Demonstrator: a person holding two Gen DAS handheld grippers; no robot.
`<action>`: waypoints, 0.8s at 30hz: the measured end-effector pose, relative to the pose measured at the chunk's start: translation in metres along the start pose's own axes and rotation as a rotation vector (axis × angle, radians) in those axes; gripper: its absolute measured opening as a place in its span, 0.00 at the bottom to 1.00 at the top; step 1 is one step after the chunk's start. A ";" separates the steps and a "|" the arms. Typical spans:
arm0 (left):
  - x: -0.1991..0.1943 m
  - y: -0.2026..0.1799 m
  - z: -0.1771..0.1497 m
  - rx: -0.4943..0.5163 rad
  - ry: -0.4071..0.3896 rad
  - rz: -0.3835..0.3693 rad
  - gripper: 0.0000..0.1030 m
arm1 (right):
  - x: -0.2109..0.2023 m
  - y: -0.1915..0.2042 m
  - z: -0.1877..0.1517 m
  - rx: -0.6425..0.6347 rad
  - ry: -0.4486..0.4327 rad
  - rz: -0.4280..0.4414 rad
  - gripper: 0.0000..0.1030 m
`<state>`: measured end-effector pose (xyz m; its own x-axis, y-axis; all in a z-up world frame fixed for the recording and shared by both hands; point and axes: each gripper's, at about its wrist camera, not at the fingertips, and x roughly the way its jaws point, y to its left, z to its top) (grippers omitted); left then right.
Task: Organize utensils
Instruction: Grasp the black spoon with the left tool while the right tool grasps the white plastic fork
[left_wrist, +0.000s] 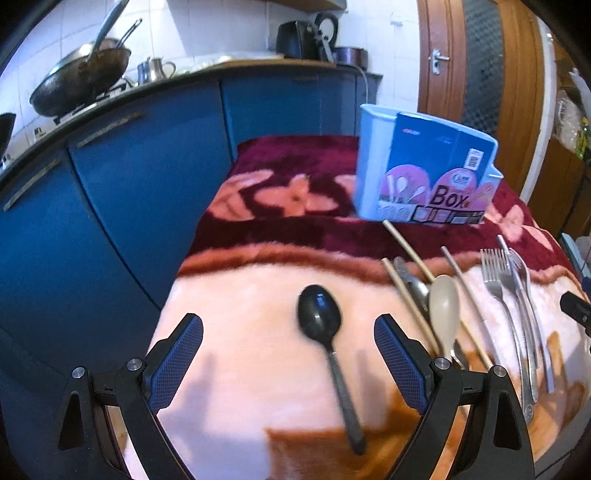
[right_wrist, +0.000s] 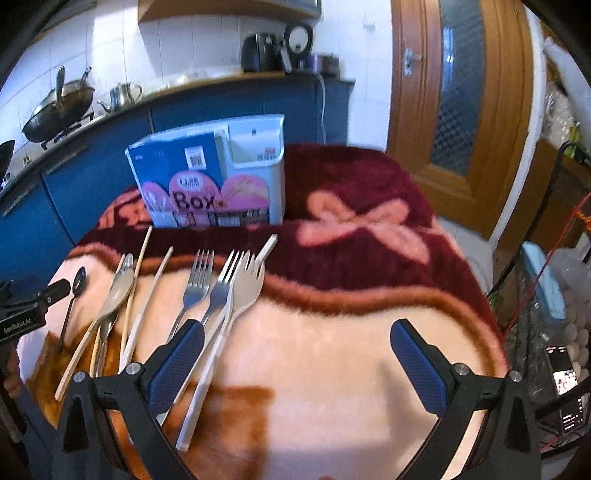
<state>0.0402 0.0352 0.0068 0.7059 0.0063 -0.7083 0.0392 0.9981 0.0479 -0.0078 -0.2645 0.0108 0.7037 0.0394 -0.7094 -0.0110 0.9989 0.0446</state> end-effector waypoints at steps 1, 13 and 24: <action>0.001 0.002 0.001 -0.004 0.014 -0.004 0.91 | 0.003 0.000 0.001 0.004 0.027 0.014 0.96; 0.025 0.005 0.000 -0.046 0.232 -0.197 0.53 | 0.029 0.008 0.017 -0.010 0.239 0.115 0.67; 0.033 0.003 0.010 -0.060 0.374 -0.275 0.36 | 0.048 0.016 0.033 -0.020 0.394 0.162 0.38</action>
<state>0.0710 0.0380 -0.0093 0.3713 -0.2480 -0.8948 0.1403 0.9676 -0.2099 0.0494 -0.2474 0.0010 0.3667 0.1976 -0.9091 -0.1158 0.9793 0.1661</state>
